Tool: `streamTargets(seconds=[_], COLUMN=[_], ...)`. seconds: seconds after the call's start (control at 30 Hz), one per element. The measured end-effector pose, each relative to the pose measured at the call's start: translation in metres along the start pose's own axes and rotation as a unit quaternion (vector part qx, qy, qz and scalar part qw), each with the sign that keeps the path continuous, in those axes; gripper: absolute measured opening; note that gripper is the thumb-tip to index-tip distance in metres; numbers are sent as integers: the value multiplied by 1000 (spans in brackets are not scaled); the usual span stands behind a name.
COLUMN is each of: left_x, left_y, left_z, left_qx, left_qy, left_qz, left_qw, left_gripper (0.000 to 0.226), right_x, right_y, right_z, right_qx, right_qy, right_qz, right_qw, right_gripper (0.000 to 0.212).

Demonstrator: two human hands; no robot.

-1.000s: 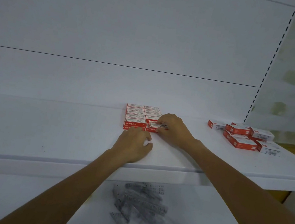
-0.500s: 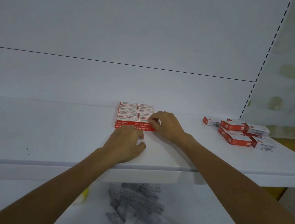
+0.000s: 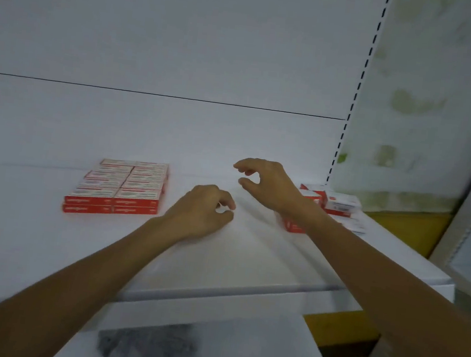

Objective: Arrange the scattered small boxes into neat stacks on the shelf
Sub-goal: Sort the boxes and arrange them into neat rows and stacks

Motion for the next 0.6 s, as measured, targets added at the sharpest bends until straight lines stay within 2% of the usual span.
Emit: streamTargets(seconds=[0.3, 0.43, 0.53, 0.6], left_x=[-46, -57, -62, -67], left_y=[100, 117, 130, 138], left_z=[-35, -28, -21, -20], left_qx=[38, 68, 80, 83], left_qy=[18, 39, 51, 39], left_qz=[-23, -23, -4, 14], left_qw=[999, 997, 996, 996], left_gripper=[24, 26, 39, 49], right_x=[69, 64, 55, 42], right_y=[12, 25, 32, 35], right_z=[-140, -179, -202, -216], right_qx=[-1, -12, -33, -54], right_qy=[-11, -29, -38, -57], right_qz=[1, 61, 112, 177], right_qw=[1000, 998, 992, 981], right_gripper=[27, 28, 29, 31])
Point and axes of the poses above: each hand's wrist, its own y-axis towards the middle knuckle, its own x-axis out of the back of the hand, z = x × y, the point moved 8 cm from there along y, towards the middle knuckle, and after that the axes turned 2 degrees about -y, right-handed, at the moved point
